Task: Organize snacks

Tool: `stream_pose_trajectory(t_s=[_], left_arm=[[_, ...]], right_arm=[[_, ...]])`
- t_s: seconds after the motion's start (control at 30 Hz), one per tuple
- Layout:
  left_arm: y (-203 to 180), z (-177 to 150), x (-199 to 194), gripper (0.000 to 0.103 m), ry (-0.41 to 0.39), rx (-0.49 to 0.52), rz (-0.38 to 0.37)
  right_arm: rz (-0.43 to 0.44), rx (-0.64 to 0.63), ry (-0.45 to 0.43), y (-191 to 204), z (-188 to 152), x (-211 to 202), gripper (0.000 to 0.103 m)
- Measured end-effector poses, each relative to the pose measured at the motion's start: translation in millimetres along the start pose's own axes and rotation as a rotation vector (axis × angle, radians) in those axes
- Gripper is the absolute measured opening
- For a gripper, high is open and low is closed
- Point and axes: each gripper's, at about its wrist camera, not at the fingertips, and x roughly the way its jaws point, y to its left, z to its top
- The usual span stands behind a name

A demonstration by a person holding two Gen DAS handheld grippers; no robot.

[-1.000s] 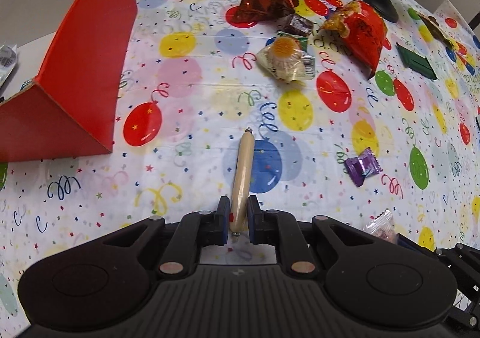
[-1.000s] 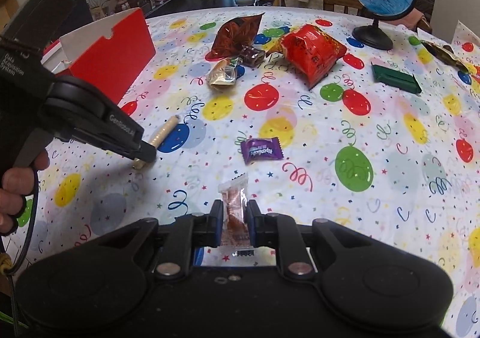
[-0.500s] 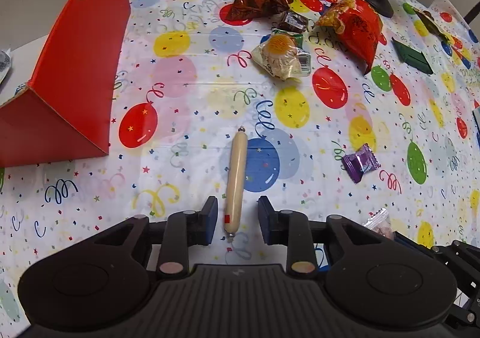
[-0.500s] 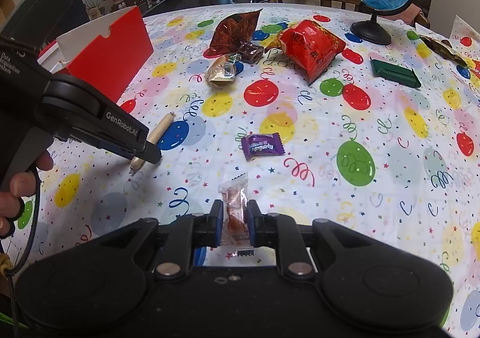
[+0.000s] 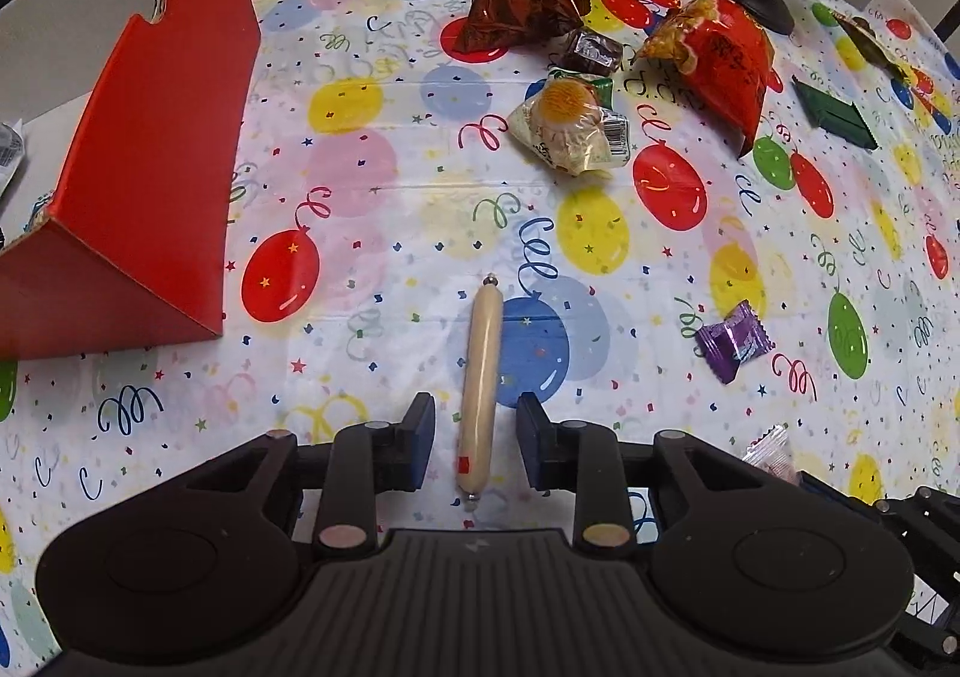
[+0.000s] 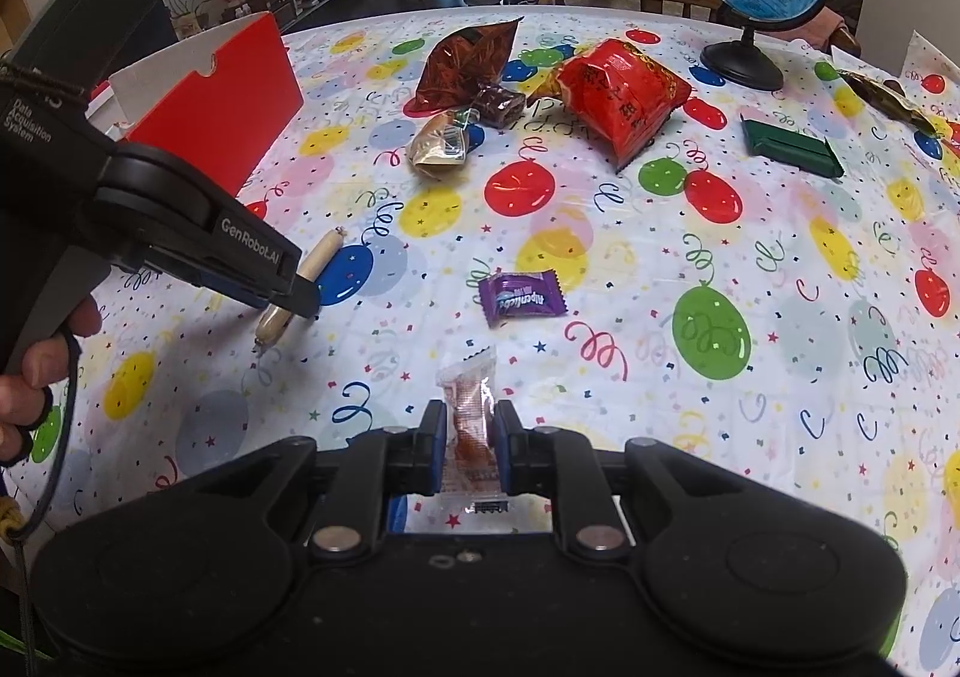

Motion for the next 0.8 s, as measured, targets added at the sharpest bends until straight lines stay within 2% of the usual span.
stream_pose_trajectory(t_s=[0.2, 0.3, 0.43, 0.57, 0.7, 0.8], left_arm=[[-5.8, 0.3, 0.9, 0.029, 0.002, 0.051, 0.005], [-5.6, 0.8, 1.1, 0.029, 0.005, 0.032, -0.001], [4.2, 3.5, 0.9, 0.045, 0.019, -0.029, -0.036], [9.3, 3.5, 0.5, 0.047, 0.009, -0.054, -0.048], [6.4, 3.5, 1.5, 0.059, 0.022, -0.045, -0.064], [4.9, 3.9, 1.8, 0.06, 0.024, -0.044, -0.062]], right_arm=[[0.0, -0.007, -0.002, 1.9, 1.1, -0.2, 0.015], [0.001, -0.006, -0.003, 1.6, 1.3, -0.5, 0.015], [0.0, 0.0, -0.004, 0.6, 1.0, -1.0, 0.015], [-0.001, 0.004, -0.005, -1.0, 0.4, -1.8, 0.015], [-0.002, 0.009, -0.004, -2.4, -0.5, -2.0, 0.015], [-0.002, 0.01, -0.005, -2.5, -0.8, -2.2, 0.015]])
